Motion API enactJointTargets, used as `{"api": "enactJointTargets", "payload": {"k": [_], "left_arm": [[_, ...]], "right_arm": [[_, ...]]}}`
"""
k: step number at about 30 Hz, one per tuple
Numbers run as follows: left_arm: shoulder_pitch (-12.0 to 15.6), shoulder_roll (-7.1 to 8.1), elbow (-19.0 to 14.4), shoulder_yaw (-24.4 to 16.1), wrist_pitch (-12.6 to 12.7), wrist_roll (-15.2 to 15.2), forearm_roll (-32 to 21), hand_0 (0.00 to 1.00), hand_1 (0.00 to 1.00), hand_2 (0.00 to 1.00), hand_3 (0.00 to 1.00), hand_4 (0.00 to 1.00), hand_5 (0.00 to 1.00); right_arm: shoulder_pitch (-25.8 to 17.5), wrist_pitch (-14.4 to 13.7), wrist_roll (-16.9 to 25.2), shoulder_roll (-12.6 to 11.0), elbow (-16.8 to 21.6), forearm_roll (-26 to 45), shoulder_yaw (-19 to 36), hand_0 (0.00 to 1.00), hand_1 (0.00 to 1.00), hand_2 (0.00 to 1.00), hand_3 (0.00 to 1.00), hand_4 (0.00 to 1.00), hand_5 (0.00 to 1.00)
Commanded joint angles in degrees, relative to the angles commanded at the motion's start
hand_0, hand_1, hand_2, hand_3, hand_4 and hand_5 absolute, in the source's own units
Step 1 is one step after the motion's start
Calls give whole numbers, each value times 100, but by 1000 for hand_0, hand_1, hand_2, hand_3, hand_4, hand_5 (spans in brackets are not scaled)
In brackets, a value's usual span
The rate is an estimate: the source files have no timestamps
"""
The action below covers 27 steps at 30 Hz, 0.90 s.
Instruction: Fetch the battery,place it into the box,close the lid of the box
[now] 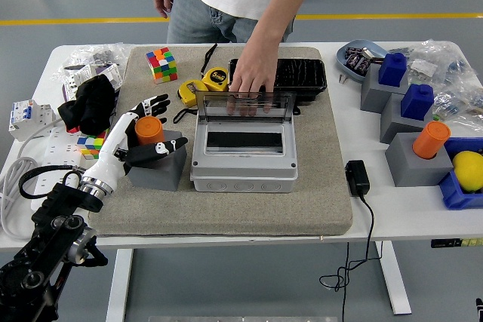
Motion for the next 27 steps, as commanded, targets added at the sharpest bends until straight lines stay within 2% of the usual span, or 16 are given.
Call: {"api": "enactJointTargets", "payload": {"k": [1,6,7,12,13,18,19,24,25,27], "left_arm": [[-1,0,1,-1,7,-2,-3,727,789,698,668,998,97],[-13,-4,2,13,42,-10,-30,727,789,698,668,998,97],[-13,-4,3,14,43,-11,-31,639,732,639,629,998,94],[-14,-7,1,29,89,-26,-74,639,732,639,629,998,94],[-16,-8,-2,29,94,-27,-79,553,679,576,582,998,96],[-27,-15,7,28,129,-32,-100,553,679,576,582,998,96],[-28,-16,6,29,135,-31,-106,426,574,472,506,998,98],[-43,-17,1,48,154,-24,-117,426,574,472,506,998,98],[-44,-17,1,51,157,-23,-118,326,476,376,401,998,95],[-47,-18,-2,56,162,-22,-110,326,476,376,401,998,95]], "right_arm": [[1,0,-1,-2,1,2,-5,795,733,730,781,998,998],[6,3,-5,0,-2,-11,15,795,733,730,781,998,998],[6,3,-5,0,-2,-13,17,795,733,730,781,998,998],[12,5,-5,4,1,-10,25,795,733,730,781,998,998],[13,6,-5,5,0,-12,27,795,733,730,781,998,998],[19,7,-5,6,0,-15,33,795,733,730,781,998,998],[22,7,-5,5,1,-12,28,795,733,730,781,998,998],[33,9,-6,3,1,-15,36,795,733,730,781,998,998],[33,10,-6,3,0,-20,44,795,733,730,781,998,998],[36,10,-6,2,0,-21,48,795,733,730,781,998,998]]}}
